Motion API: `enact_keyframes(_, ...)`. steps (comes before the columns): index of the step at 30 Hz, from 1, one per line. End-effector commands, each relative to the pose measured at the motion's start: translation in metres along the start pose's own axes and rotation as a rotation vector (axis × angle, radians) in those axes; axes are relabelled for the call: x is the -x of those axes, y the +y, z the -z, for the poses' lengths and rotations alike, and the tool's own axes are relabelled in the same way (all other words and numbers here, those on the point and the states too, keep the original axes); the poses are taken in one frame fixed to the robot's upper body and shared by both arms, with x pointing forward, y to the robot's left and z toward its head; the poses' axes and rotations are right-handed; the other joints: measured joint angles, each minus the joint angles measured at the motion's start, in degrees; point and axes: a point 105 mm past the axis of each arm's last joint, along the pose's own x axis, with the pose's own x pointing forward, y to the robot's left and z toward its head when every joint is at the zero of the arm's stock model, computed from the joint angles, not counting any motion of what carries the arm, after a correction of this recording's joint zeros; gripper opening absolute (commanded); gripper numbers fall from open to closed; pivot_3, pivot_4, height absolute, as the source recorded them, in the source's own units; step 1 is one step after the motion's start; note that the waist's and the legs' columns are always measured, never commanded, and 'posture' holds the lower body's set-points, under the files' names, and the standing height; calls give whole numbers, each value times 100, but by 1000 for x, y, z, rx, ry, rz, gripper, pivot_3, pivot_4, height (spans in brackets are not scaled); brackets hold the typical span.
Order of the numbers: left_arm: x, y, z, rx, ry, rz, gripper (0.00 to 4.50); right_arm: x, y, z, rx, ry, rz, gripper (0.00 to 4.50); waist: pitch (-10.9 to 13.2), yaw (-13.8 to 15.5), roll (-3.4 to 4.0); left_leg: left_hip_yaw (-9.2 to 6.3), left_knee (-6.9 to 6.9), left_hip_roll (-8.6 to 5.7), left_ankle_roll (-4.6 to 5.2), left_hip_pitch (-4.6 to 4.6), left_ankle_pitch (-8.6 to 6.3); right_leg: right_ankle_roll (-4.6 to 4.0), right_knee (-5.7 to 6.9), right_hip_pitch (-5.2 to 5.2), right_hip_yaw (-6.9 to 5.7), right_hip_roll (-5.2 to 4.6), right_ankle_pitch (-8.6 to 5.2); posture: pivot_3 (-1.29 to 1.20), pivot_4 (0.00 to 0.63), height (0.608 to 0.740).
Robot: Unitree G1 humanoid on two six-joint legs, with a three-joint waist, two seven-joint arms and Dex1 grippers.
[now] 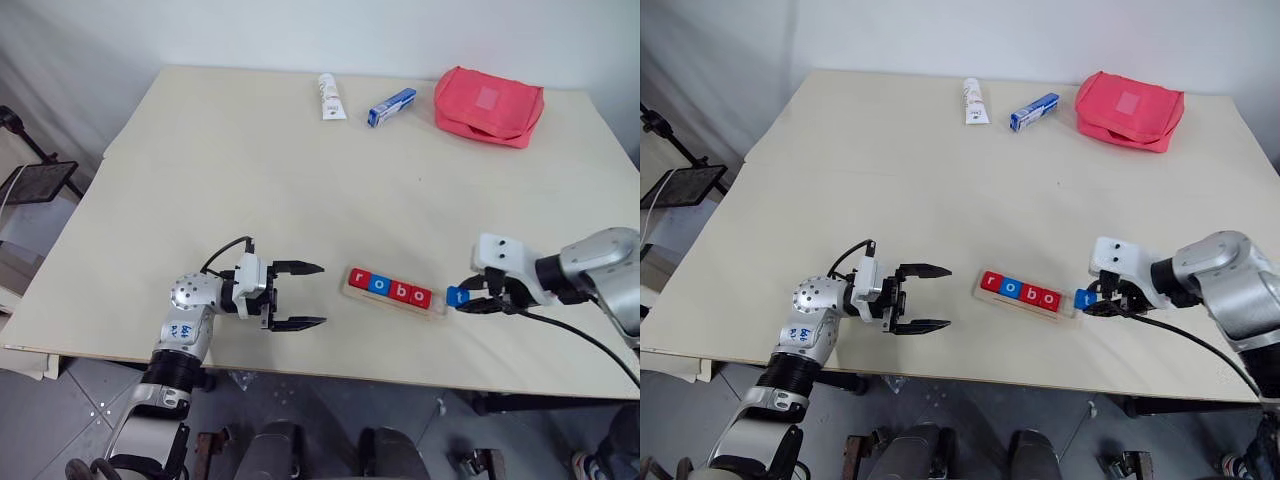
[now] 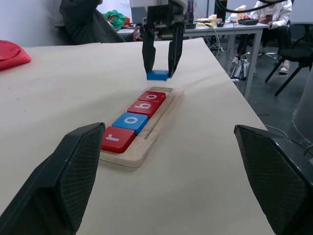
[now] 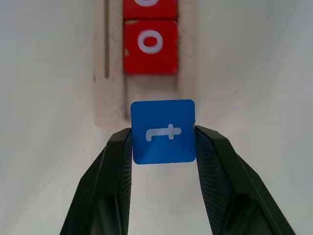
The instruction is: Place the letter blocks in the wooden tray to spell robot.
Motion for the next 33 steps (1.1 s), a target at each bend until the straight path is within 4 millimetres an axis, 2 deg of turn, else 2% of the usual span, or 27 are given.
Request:
enact_keyframes(1,-1,-3,-5,-28,-17,-1,4500,0,-4,-8,31,-1,20,1461,0,-3,0,0,0,0,0,0,0,0,0,-1,1,0,0,0,150,740)
enact_keyframes(10,0,-4,-6,-28,-17,-17,4500,-10,1,-3,50,44,-17,1461,0,1,0,-2,0,-1,0,1,0,0,1,1,0,0,0,0,150,740)
enact_keyframes(17,1,-5,-6,-25,-17,-25,4500,3,-3,-14,31,-8,25,1461,0,3,0,-2,0,-1,0,0,0,0,1,0,0,0,0,0,150,740)
enact_keyframes(23,-1,-4,-5,-23,-20,-22,4500,10,2,-6,18,17,24,1461,0,10,0,-3,0,-2,0,0,0,0,1,0,0,-1,0,0,150,740)
enact_keyframes(33,-3,-3,-6,-27,-21,-16,4500,-9,5,-10,21,7,9,1461,0,1,0,-1,0,0,0,0,0,0,1,0,0,0,0,0,150,740)
